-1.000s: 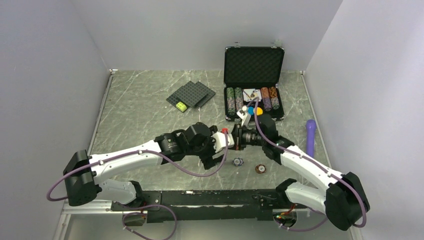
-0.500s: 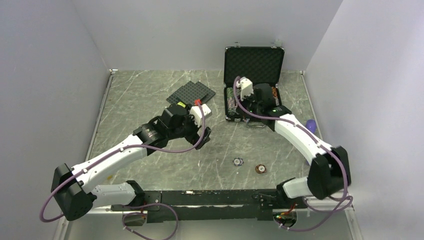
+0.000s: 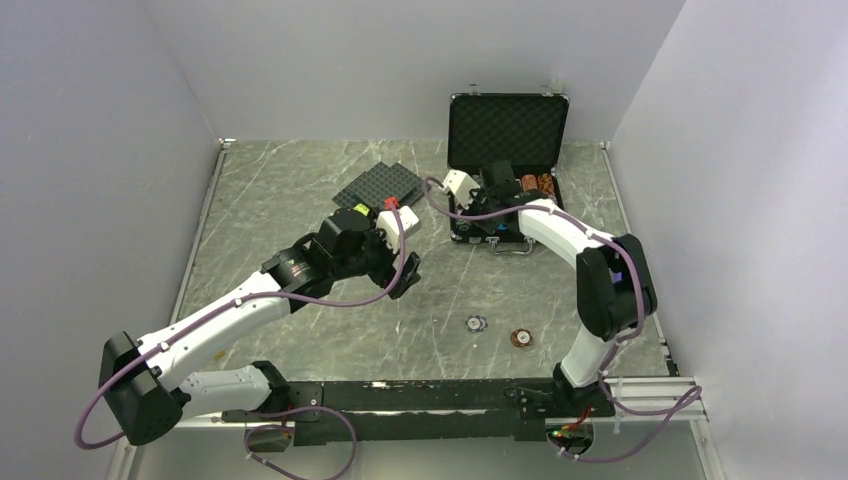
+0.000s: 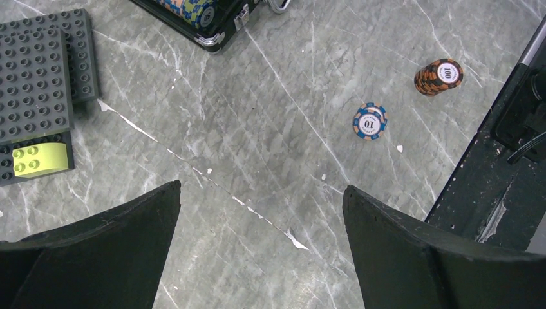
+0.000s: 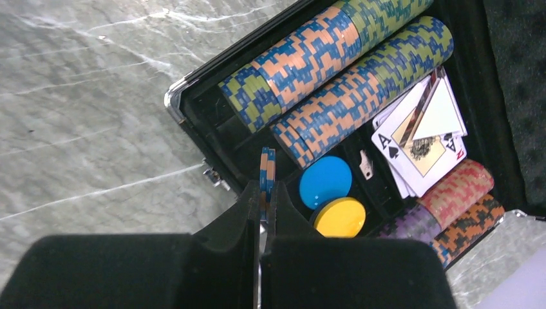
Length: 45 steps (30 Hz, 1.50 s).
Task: Pack up texas hold em set
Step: Place the poker chip in the chip case.
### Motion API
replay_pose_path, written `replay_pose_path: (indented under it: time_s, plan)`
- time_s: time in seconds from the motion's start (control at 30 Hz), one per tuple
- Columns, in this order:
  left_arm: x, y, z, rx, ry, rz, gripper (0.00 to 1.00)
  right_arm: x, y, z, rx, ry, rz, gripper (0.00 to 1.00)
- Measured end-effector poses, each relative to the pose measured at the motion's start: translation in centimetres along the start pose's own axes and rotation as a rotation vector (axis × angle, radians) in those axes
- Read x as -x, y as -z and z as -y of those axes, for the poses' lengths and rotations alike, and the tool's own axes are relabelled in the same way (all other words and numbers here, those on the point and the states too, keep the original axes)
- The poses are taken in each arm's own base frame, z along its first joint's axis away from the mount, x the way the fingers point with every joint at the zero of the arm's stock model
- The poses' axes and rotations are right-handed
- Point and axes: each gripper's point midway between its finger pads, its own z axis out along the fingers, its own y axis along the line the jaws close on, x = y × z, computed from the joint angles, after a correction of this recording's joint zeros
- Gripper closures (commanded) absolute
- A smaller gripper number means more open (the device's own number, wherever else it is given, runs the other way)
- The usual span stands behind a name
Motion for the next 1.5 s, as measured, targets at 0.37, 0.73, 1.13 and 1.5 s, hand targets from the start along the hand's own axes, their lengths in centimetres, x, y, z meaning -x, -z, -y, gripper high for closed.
replay_pose_path:
  time_s: [0.37,0.73,1.13,1.5]
  plan:
    - [0.0,0.0,0.0,0.0,0.005,0.001,0.01,-2.4,-3.1,0.4,0.027,0.106,-0.124,1.0]
    - [0.0,0.0,-0.1,-0.001,0.007,0.001,0.0,-2.8,-3.5,1.0,-0.049,0.201,-0.166,0.91]
    - [-0.2,-0.2,-0.1,-0.006,0.011,-0.008,0.01,-2.6,-4.0,1.3,-0.126,0.25,-0.167,0.73]
    - [-0.6,-0.6,0.0,-0.017,0.014,-0.023,0.0,-2.3,-3.8,2.4,-0.185,0.248,-0.171,0.64]
